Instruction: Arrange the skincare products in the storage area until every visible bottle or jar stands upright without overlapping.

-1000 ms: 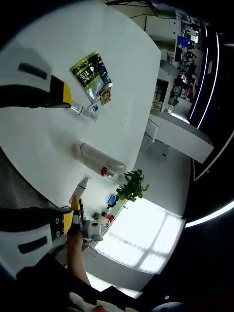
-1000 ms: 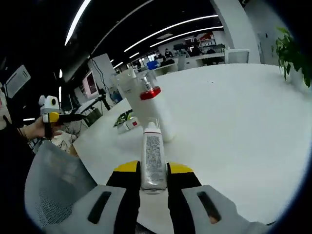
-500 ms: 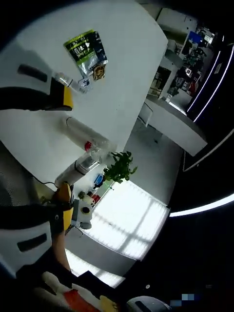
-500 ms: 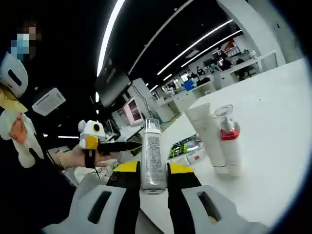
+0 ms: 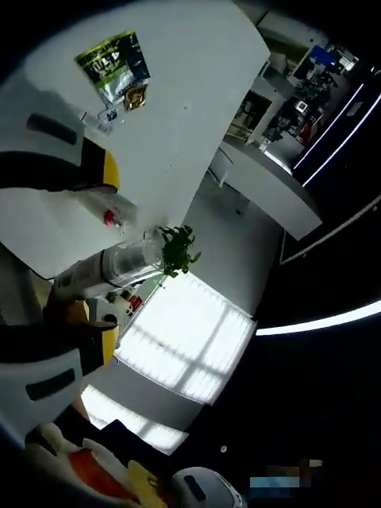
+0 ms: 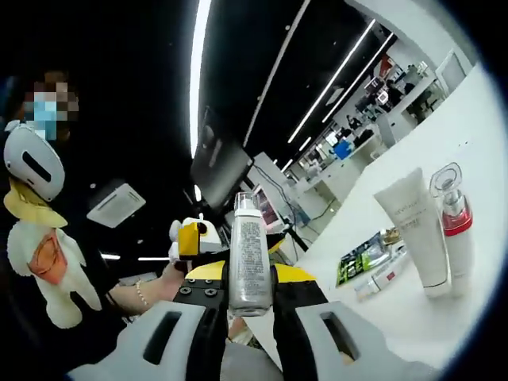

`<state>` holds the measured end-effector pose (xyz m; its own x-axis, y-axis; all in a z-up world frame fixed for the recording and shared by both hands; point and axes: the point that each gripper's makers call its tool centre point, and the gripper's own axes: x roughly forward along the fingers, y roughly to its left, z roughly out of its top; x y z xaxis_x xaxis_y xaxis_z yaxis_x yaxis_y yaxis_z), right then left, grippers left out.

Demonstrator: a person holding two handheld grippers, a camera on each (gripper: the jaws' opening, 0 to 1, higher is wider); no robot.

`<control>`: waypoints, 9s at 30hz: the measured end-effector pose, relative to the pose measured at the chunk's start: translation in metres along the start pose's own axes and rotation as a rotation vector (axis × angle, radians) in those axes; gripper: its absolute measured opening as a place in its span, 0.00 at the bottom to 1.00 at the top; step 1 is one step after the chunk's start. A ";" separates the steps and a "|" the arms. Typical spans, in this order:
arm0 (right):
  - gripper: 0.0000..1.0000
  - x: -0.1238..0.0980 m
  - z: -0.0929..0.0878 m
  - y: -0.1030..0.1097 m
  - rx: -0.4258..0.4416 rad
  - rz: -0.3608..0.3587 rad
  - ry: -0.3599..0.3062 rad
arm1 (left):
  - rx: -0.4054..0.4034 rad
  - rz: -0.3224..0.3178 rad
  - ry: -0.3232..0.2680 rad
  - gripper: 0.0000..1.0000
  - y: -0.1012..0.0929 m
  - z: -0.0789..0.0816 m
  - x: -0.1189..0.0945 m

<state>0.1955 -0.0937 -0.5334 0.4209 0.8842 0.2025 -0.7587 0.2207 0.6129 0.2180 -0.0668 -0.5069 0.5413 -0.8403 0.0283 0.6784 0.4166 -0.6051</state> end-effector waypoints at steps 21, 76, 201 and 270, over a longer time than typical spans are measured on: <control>0.26 0.011 0.015 0.003 -0.297 -0.133 0.049 | 0.086 0.165 -0.022 0.19 -0.007 0.029 0.003; 0.19 0.005 0.074 0.153 -0.143 0.363 0.048 | 0.313 -0.399 0.205 0.20 -0.174 0.053 0.005; 0.22 -0.048 -0.142 -0.123 -0.677 -0.158 0.757 | 0.606 0.109 0.681 0.17 0.071 -0.173 0.032; 0.21 -0.100 -0.081 -0.219 -0.597 -0.209 0.812 | 0.412 0.254 0.676 0.27 0.106 -0.196 0.014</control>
<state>0.2793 -0.1970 -0.7499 0.2779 0.7672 -0.5781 -0.9257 0.3746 0.0522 0.1999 -0.1022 -0.7261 0.3765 -0.6761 -0.6334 0.7746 0.6047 -0.1851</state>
